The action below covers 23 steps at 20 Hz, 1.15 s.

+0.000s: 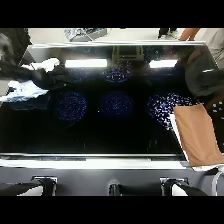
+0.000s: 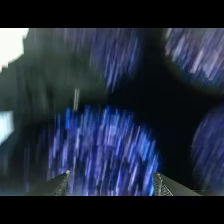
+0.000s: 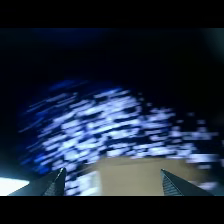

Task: Fold the shirts.

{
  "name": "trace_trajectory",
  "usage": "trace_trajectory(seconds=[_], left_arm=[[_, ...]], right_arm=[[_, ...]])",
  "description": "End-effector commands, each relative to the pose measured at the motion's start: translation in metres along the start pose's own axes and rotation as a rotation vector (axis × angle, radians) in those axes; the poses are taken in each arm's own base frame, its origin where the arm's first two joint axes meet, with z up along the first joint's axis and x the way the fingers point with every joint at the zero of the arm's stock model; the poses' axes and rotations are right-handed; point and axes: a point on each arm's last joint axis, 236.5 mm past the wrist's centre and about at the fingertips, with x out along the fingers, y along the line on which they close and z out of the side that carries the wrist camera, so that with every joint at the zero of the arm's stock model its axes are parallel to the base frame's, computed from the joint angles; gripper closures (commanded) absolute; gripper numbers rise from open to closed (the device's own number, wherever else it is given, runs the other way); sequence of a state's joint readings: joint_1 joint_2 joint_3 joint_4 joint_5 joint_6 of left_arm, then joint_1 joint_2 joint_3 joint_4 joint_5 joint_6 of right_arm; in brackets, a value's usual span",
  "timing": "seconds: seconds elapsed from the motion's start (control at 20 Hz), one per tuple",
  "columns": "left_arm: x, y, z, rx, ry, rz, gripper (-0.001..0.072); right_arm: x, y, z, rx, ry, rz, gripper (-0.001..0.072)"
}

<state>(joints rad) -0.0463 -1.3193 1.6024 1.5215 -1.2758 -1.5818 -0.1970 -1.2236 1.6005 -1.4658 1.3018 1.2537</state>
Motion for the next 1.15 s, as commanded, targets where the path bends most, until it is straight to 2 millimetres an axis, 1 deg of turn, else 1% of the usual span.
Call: trace_trajectory(seconds=[0.0, 0.05, 0.1, 0.15, 0.35, 1.1], left_arm=[[0.043, -0.009, -0.109, -0.038, 0.345, -0.01, 0.0105], [0.047, -0.011, -0.118, -0.052, 0.315, -0.023, 0.0105], [0.049, -0.011, -0.122, -0.073, 0.274, -0.02, 0.0105], [0.049, -0.01, -0.123, -0.078, 0.249, -0.02, 0.0105], [0.048, -0.01, -0.124, -0.074, 0.247, -0.021, 0.0104], [0.049, -0.01, -0.124, -0.074, 0.246, -0.021, 0.0103]], right_arm=[[0.061, 0.115, -0.067, -0.108, 0.343, 0.231, 0.0036], [0.075, 0.127, -0.083, -0.11, 0.396, 0.262, 0.0049], [0.083, 0.131, -0.091, -0.112, 0.42, 0.27, 0.0073], [0.088, 0.131, -0.094, -0.11, 0.428, 0.27, 0.0084], [0.086, 0.13, -0.101, -0.115, 0.461, 0.269, 0.0079], [0.086, 0.13, -0.101, -0.116, 0.458, 0.268, 0.0079]])
